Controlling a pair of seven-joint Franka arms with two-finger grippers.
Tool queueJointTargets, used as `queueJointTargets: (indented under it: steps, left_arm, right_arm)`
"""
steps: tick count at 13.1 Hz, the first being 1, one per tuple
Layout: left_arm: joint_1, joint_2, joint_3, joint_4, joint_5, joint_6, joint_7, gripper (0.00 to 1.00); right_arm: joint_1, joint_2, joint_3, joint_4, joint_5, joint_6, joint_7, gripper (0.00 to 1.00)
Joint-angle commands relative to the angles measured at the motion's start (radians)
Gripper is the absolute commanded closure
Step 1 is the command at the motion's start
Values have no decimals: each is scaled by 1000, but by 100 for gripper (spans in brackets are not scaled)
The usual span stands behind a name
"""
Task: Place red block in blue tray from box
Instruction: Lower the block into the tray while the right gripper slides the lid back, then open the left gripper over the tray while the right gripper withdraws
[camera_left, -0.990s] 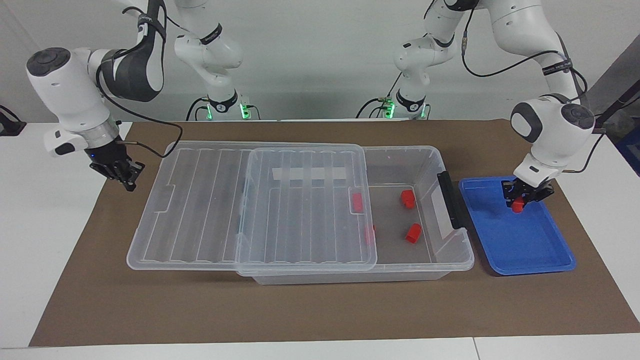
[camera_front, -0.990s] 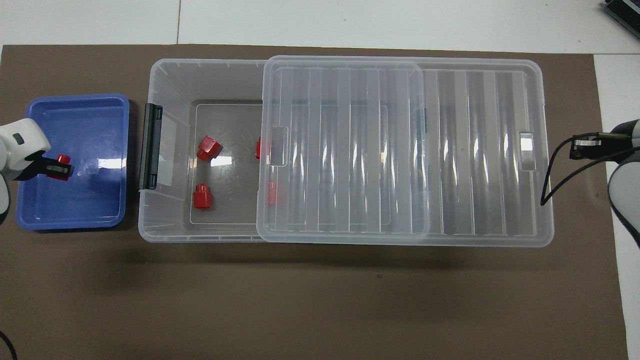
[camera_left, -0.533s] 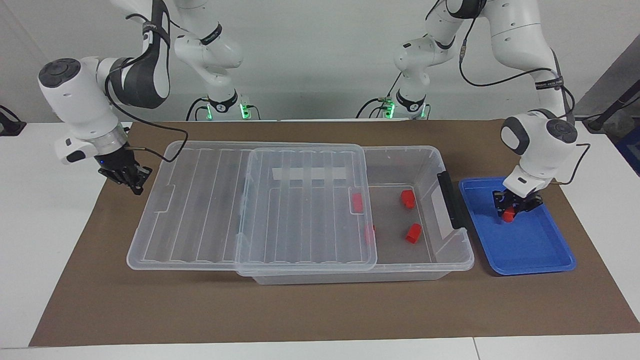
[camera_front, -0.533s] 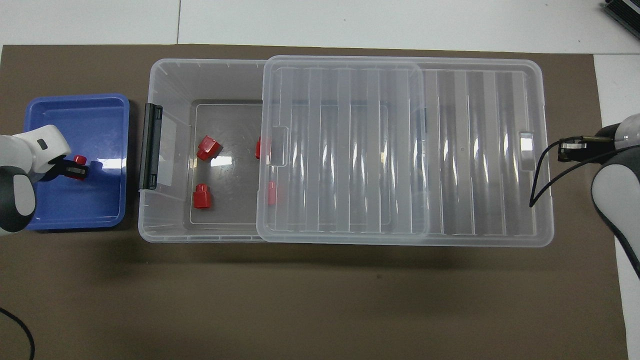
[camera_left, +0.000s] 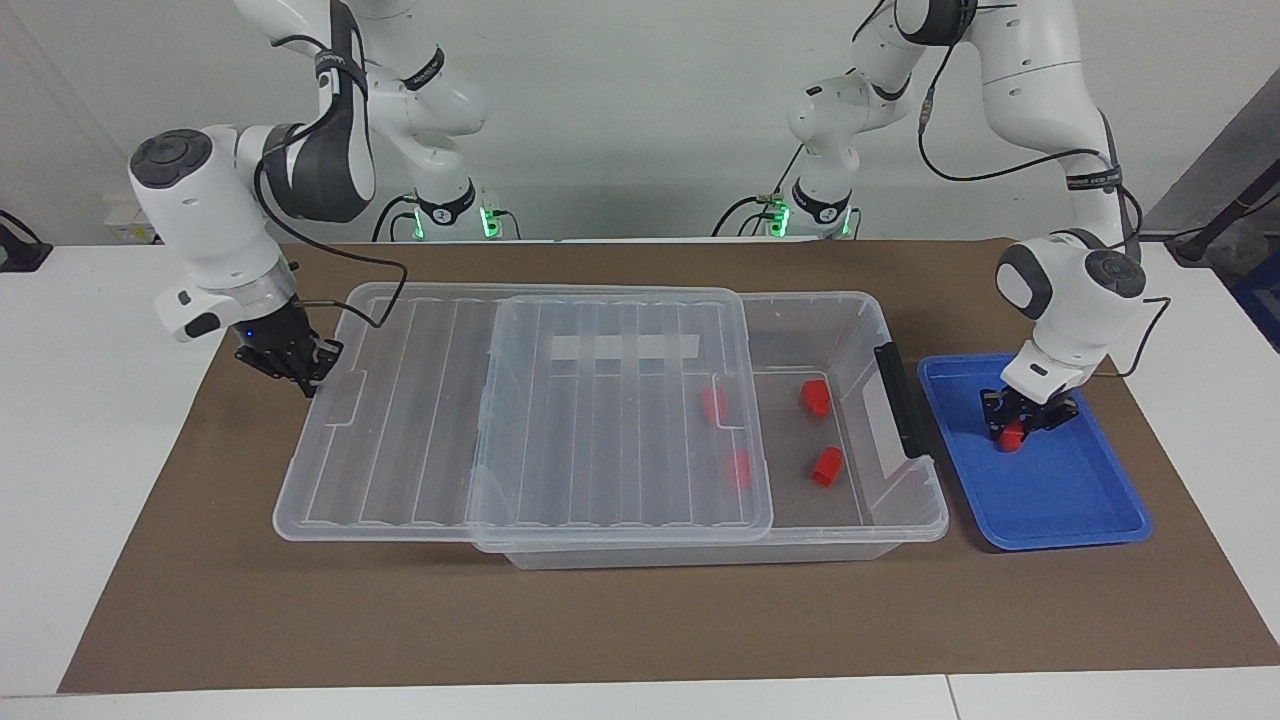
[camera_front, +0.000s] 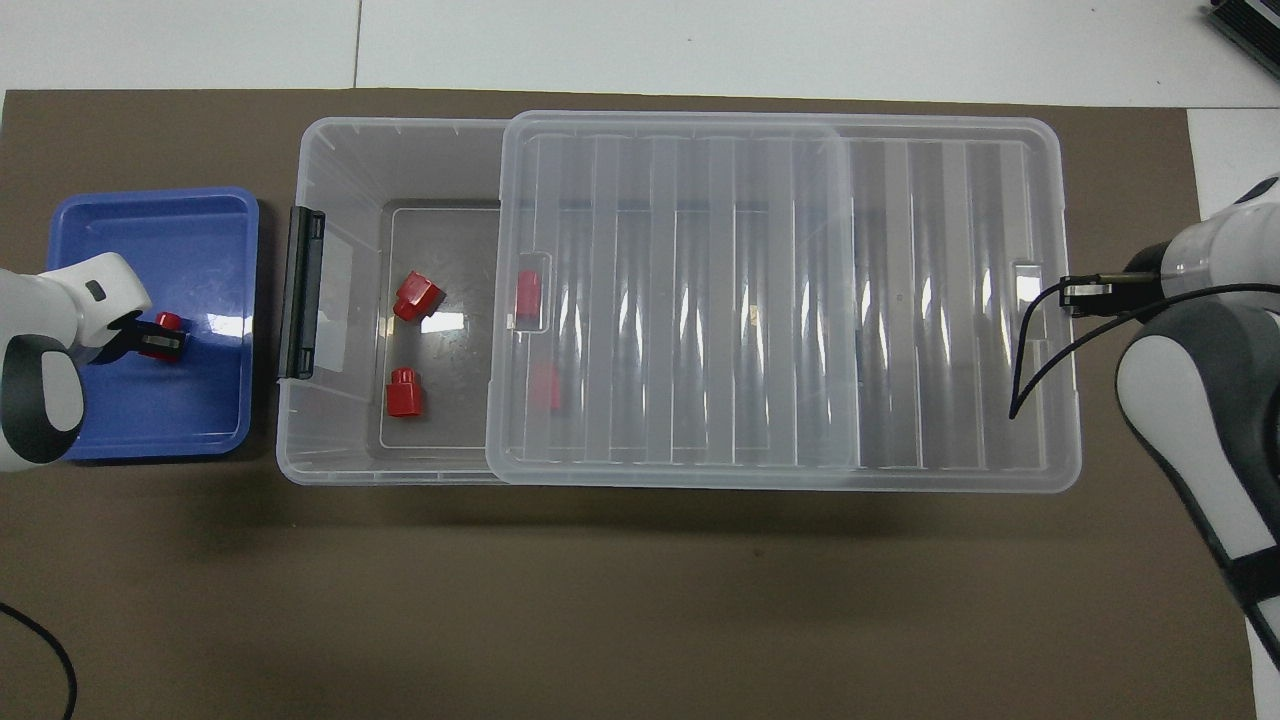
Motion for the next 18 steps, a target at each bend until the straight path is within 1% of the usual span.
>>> queueJointTargets:
  steps: [1, 2, 3, 4, 5, 6, 7, 8, 9, 10, 12, 14, 15, 16, 18]
  left_arm:
    - [7, -3, -4, -65, -12, 79, -43, 83]
    - [7, -3, -4, -79, -12, 104, -44, 82]
    - [7, -3, -4, -83, -12, 110, -44, 76]
    - [6, -3, -4, -82, -12, 110, -42, 55]
    - [6, -3, -4, -80, -12, 109, -39, 18]
    - [4, -3, -4, -71, -12, 97, -37, 3]
    - [3, -3, -4, -65, -11, 90, -36, 0]
    - [0, -5, -5, -48, -11, 66, -36, 0]
    - [-6, -11, -5, -18, -11, 4, -36, 0]
    - [-8, -20, -13, 31, -11, -87, -36, 0]
    - [-13, -63, -23, 137, -25, -287, -37, 0]
    - [-37, -106, -27, 247, -139, -469, -47, 0]
    - [-45, -120, -27, 286, -176, -535, -50, 0]
    - [-46, -140, -28, 308, -181, -578, -50, 0]
    - [-63, -175, -33, 312, -183, -603, -51, 0]
  right_arm:
    - [38, -8, 7, -10, 20, 1, -31, 100]
    - [61, -10, 7, -10, 20, -10, -31, 100]
    - [76, -11, 9, -10, 21, -20, -33, 100]
    - [108, -13, 9, -12, 21, -22, -31, 100]
    - [130, -14, 9, -12, 21, -30, -31, 100]
    - [148, -16, 9, -12, 21, -31, -30, 100]
    - [171, -16, 9, -12, 21, -31, -30, 100]
    - [188, -16, 9, -12, 21, -33, -28, 100]
    - [204, -16, 9, -12, 21, -34, -28, 100]
    - [223, -17, 9, -13, 21, -34, -27, 100]
    - [240, -18, 9, -12, 21, -34, -25, 100]
    - [259, -22, 9, -12, 23, -59, -25, 100]
    - [263, -24, 9, -12, 23, -59, -25, 100]
    - [271, -24, 9, -12, 23, -59, -25, 100]
    - [273, -24, 9, -12, 23, -57, -25, 100]
